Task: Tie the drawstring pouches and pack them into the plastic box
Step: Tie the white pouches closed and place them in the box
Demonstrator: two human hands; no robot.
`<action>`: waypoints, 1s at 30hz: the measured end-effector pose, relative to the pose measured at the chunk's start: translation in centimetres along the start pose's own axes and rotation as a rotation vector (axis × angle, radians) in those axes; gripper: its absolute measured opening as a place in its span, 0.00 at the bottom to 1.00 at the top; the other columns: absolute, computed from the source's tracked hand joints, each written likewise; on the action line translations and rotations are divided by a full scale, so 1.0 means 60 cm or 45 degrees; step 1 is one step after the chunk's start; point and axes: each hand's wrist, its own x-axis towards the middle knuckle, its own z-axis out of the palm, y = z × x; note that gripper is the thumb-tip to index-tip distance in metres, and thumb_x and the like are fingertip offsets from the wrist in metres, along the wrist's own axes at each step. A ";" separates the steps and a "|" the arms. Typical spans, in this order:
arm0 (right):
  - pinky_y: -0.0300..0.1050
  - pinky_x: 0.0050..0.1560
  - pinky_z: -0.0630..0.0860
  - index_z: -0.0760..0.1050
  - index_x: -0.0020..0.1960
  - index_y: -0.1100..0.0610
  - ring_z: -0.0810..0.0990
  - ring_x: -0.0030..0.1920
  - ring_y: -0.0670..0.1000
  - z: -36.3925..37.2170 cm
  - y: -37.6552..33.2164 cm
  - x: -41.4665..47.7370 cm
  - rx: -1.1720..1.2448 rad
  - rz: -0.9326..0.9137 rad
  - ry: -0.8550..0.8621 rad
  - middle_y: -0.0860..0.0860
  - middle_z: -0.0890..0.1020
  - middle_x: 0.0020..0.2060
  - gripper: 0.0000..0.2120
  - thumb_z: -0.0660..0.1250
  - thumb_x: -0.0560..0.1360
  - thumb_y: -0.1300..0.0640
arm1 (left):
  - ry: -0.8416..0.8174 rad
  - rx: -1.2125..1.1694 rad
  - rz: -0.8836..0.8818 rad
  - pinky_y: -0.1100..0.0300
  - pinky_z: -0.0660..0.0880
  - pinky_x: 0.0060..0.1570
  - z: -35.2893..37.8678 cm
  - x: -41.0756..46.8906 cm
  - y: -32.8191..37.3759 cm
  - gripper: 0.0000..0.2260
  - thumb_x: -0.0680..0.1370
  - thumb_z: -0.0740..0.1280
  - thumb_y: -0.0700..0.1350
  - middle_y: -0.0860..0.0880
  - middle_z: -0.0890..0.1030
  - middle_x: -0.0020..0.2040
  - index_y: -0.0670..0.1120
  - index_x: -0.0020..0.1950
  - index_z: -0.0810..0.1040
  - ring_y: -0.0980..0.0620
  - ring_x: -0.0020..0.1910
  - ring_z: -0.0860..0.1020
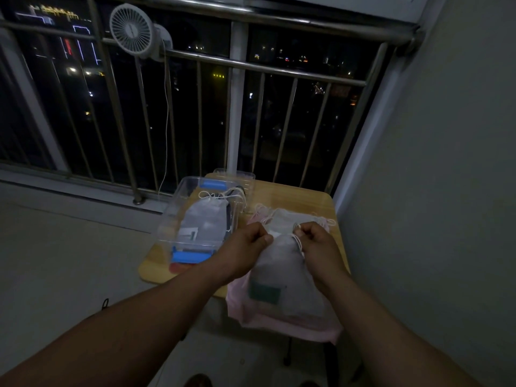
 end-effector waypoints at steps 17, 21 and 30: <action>0.49 0.51 0.77 0.81 0.57 0.49 0.83 0.52 0.54 -0.016 0.021 0.015 -0.032 0.249 -0.092 0.50 0.85 0.51 0.16 0.64 0.81 0.39 | -0.121 -0.306 -0.252 0.51 0.79 0.58 0.023 0.000 -0.009 0.09 0.84 0.64 0.54 0.48 0.83 0.54 0.51 0.56 0.80 0.49 0.54 0.82; 0.55 0.64 0.78 0.83 0.60 0.53 0.84 0.58 0.54 -0.029 0.027 0.010 0.084 0.357 -0.280 0.50 0.87 0.56 0.21 0.67 0.79 0.37 | -0.100 -0.309 -0.246 0.57 0.77 0.50 0.032 0.000 -0.002 0.09 0.84 0.63 0.53 0.50 0.82 0.54 0.51 0.56 0.80 0.51 0.54 0.81; 0.52 0.47 0.79 0.80 0.41 0.56 0.83 0.45 0.58 -0.038 0.030 0.023 -0.103 0.108 0.110 0.54 0.85 0.42 0.11 0.68 0.81 0.52 | -0.150 -0.386 -0.348 0.51 0.79 0.58 0.037 -0.014 0.000 0.16 0.82 0.64 0.59 0.48 0.84 0.55 0.47 0.56 0.81 0.49 0.55 0.82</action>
